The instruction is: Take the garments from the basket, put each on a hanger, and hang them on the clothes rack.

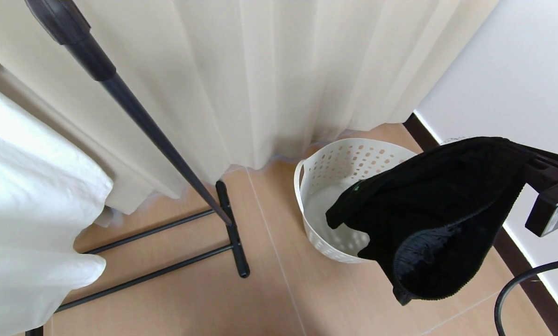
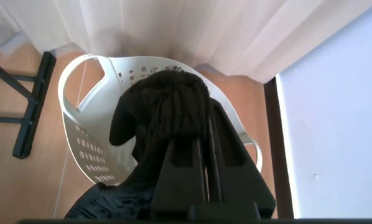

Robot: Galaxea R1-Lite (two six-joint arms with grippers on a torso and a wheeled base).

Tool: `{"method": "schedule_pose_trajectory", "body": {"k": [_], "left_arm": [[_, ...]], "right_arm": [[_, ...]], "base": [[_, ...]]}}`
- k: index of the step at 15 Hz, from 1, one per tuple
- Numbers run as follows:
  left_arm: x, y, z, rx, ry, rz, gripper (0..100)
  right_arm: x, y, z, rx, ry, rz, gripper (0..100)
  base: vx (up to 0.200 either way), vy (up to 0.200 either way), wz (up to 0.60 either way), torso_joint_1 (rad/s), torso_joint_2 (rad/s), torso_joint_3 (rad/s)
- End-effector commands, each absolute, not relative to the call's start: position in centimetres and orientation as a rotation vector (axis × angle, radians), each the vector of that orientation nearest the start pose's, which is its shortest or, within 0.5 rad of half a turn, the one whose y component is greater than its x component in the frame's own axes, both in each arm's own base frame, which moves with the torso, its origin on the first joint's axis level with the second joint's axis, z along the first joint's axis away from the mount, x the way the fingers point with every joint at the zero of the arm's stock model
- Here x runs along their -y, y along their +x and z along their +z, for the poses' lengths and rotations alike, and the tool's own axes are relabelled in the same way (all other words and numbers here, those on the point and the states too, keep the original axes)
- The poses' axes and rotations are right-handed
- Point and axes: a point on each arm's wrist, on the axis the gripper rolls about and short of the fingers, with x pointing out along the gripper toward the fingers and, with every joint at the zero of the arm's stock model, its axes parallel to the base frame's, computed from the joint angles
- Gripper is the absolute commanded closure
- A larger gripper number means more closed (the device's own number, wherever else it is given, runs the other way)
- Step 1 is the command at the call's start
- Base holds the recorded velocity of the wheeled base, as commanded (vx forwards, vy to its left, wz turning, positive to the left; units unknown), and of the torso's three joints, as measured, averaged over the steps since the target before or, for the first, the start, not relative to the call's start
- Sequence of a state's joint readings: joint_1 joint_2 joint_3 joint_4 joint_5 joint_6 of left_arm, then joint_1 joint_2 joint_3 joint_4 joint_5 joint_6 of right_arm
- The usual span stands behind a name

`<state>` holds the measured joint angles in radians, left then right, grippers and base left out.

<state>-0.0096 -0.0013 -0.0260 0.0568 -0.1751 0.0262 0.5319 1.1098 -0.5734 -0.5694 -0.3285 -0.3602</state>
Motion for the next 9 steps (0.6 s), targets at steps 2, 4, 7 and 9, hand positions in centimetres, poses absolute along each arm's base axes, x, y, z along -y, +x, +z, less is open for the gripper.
{"method": "schedule_pose_trajectory", "body": {"k": [2,4,7,9], "left_arm": [[0.37,-2.53,7.69,-0.028,0.023,-0.184,0],[0.37,-2.53,7.69,-0.028,0.023,-0.184,0],[0.37,-2.53,7.69,-0.028,0.023,-0.184,0],[0.37,-2.53,7.69,-0.028,0.023,-0.184,0]], "right_arm": [[-7.37,13.98,24.68,0.06,-0.335,0.196,100],[-7.35,14.0,24.73,0.061,-0.333,0.196,100],[-7.37,14.02,24.61,0.058,-0.334,0.2,100],[-7.54,14.32,24.44,0.046,-0.331,0.202,100]], "base": [[0.0,0.0,0.0,0.0,0.0,0.195],[0.0,0.0,0.0,0.0,0.0,0.203],[0.0,0.0,0.0,0.002,0.0,0.209],[0.0,0.0,0.0,-0.002,0.0,0.205]]}}
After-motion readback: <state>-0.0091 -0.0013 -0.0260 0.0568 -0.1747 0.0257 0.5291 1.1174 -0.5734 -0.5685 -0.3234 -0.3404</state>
